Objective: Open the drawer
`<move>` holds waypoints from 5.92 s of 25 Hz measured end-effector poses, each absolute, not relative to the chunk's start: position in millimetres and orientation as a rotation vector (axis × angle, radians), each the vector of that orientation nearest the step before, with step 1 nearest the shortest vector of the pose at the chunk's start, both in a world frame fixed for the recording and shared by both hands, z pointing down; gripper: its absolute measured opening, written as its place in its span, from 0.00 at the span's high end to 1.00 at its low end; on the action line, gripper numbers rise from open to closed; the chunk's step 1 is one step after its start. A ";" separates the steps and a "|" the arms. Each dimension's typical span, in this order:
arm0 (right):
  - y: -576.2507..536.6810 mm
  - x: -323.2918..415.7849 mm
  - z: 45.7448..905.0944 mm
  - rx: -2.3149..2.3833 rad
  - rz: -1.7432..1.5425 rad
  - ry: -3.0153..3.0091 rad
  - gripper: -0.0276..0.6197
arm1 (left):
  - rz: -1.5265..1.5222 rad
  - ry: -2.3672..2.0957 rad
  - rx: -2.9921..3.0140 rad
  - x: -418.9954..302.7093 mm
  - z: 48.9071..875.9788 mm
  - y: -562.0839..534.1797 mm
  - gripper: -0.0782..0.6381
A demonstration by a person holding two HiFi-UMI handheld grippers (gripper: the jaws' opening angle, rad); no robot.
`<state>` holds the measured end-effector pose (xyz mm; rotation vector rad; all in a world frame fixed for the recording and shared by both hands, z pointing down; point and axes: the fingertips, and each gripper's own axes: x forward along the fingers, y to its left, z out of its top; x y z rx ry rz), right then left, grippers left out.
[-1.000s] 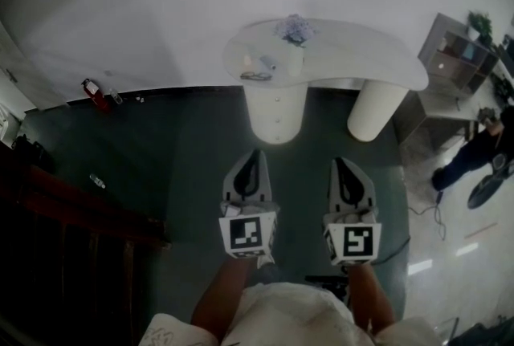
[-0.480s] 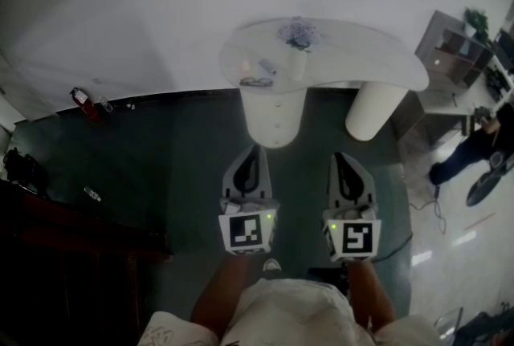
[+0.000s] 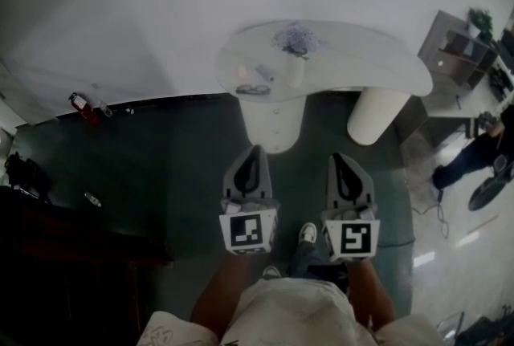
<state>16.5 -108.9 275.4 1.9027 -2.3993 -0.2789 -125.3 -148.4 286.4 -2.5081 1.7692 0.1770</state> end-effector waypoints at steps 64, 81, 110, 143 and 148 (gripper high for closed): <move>-403.8 69.3 595.8 1.762 -0.049 -2.434 0.95 | -0.105 2.028 -2.525 -65.0 618.7 -416.7 0.89; -395.3 66.6 710.6 1.760 0.007 -2.399 0.95 | -0.171 1.977 -2.566 -50.7 732.3 -416.2 0.89; -435.6 101.1 719.8 1.784 0.008 -2.320 0.95 | -0.278 2.061 -2.464 -33.2 782.2 -555.0 0.64; -426.5 107.7 721.6 1.825 0.026 -2.292 0.95 | -0.165 2.035 -2.461 -30.7 770.0 -521.8 0.75; -420.3 105.2 717.5 1.823 0.021 -2.302 0.95 | -0.181 2.045 -2.492 -30.8 773.8 -481.2 0.75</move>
